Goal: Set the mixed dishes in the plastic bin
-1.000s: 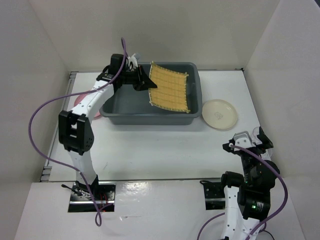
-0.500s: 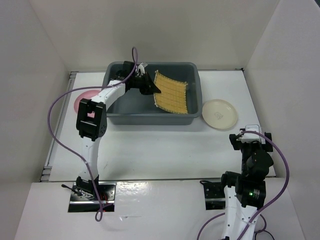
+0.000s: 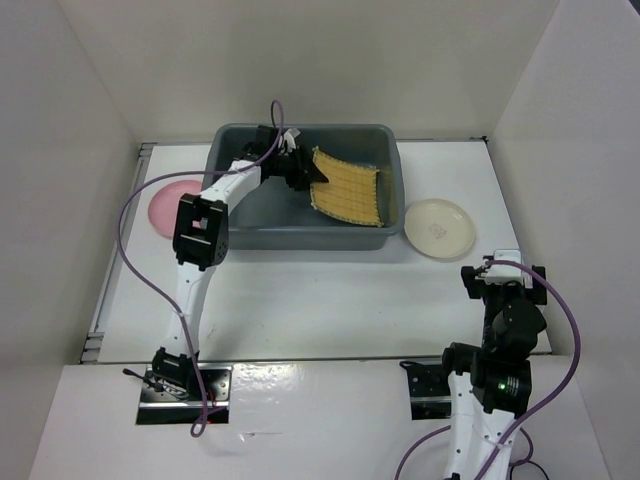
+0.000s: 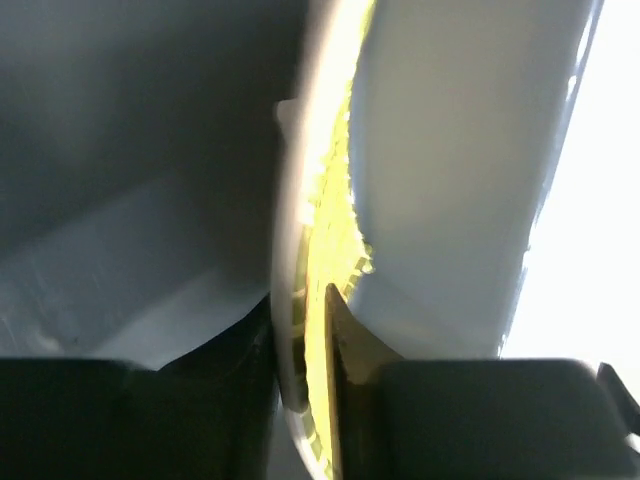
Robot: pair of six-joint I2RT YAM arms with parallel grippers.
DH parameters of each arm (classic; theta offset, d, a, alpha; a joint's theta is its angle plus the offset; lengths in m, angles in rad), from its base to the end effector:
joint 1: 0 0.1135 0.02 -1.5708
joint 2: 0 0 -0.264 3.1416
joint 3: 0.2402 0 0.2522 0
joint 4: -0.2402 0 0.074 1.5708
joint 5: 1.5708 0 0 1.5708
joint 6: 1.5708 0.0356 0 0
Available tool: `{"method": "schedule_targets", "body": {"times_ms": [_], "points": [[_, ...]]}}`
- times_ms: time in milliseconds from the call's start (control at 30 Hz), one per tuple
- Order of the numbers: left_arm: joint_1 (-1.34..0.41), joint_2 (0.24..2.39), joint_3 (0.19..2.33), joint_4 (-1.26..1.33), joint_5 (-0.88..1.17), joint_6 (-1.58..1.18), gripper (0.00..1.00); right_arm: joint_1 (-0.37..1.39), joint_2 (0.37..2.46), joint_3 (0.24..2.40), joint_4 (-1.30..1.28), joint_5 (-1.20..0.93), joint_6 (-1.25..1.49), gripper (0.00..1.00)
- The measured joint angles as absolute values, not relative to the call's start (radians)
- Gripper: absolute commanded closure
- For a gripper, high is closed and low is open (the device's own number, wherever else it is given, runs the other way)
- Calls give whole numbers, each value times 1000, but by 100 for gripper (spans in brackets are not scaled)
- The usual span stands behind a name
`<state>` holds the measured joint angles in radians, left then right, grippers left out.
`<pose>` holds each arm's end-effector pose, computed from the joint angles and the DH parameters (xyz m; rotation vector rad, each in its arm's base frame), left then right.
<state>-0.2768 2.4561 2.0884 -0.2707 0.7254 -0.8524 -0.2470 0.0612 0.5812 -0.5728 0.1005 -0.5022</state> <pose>0.5277 -0.1745 0.1886 -0.2370 2.3838 -1.3879 0.0462 -0.0153 0.2977 -0.1328 1.6585 -0.6546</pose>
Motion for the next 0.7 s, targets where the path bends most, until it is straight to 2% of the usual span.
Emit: {"method": "schedule_targets", "body": {"times_ms": [100,300,367,633,667,700], "points": [[-275,2485,2156,-318,704,-821,34,-237,63,581,-569,104,-499,1],[-268,2527,2271,-451,680,-762,25,-221,63,581,-568,115,-495,1],[-266,2531,2289,-490,671,-741,18,-221,63,581,-567,118,-495,1],[-253,2522,2290,-664,556,-633,14,-221,63,581,-568,121,-495,1],[-250,2511,2273,-675,532,-625,9,-221,63,581,-568,121,-495,1],[-246,2495,2253,-692,506,-609,9,-221,63,581,-568,121,-495,1]]}}
